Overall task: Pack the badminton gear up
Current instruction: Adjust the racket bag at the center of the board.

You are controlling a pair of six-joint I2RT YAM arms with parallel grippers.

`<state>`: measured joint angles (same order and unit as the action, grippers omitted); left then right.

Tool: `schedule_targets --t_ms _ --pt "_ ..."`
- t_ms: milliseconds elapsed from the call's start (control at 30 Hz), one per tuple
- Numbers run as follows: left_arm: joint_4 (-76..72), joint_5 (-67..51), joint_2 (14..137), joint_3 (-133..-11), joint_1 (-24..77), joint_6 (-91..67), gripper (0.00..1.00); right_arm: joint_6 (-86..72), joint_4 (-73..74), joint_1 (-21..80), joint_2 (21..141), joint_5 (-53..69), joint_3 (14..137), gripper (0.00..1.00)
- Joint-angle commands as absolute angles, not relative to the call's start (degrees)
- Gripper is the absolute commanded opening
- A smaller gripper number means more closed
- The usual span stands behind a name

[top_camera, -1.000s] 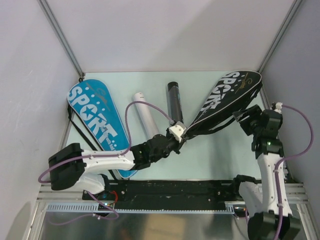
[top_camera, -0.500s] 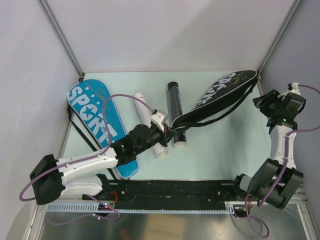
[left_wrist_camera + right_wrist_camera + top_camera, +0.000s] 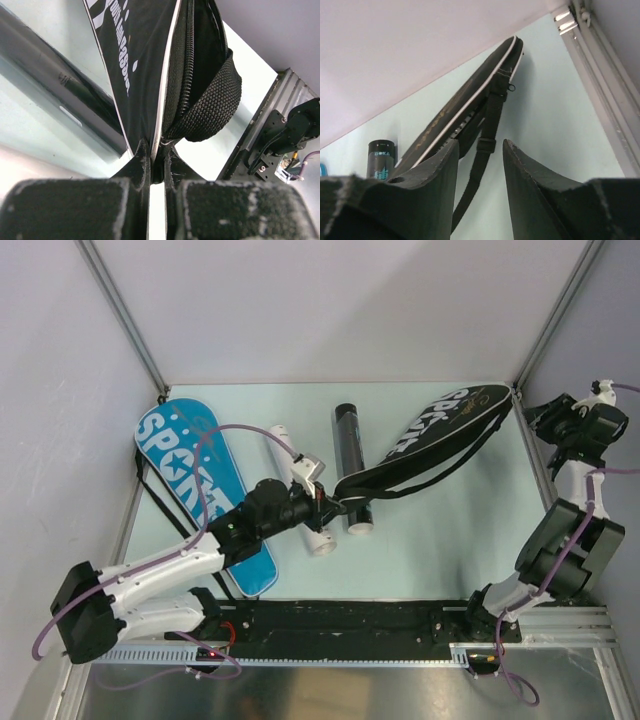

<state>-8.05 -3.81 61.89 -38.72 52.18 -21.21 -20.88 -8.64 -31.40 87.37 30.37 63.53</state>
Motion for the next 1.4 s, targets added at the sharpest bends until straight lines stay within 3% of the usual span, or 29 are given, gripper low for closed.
schedule_targets --t_ms 0,233,467,700,967,1133,1367 --pt "-4.3 -10.8 58.4 -42.2 49.6 -25.5 0.00 -20.6 -12.2 -30.4 93.0 33.8 67.4 0.47" --pt "-3.5 -12.6 58.4 -42.9 47.6 -25.5 0.00 -24.6 -10.7 -26.7 100.2 36.6 69.6 0.63" --pt "-3.4 -12.8 58.9 -43.6 46.9 -25.8 0.00 -33.8 -16.8 -24.1 102.9 44.3 64.6 0.68" --pt "-3.4 -12.8 59.8 -44.5 46.2 -26.3 0.00 -36.1 -15.5 -23.1 98.1 41.0 57.3 0.60" --pt "-3.4 -11.2 60.6 -44.0 45.5 -27.1 0.00 -33.8 -4.6 -23.2 85.1 31.7 55.3 0.70" --pt "-3.5 -10.8 60.8 -44.9 45.5 -27.9 0.00 -33.5 4.5 -20.1 81.0 31.2 54.0 0.65" --pt "-3.5 -10.7 60.0 -44.6 45.6 -28.5 0.00 -39.1 1.4 -15.6 73.7 31.1 43.5 0.54"
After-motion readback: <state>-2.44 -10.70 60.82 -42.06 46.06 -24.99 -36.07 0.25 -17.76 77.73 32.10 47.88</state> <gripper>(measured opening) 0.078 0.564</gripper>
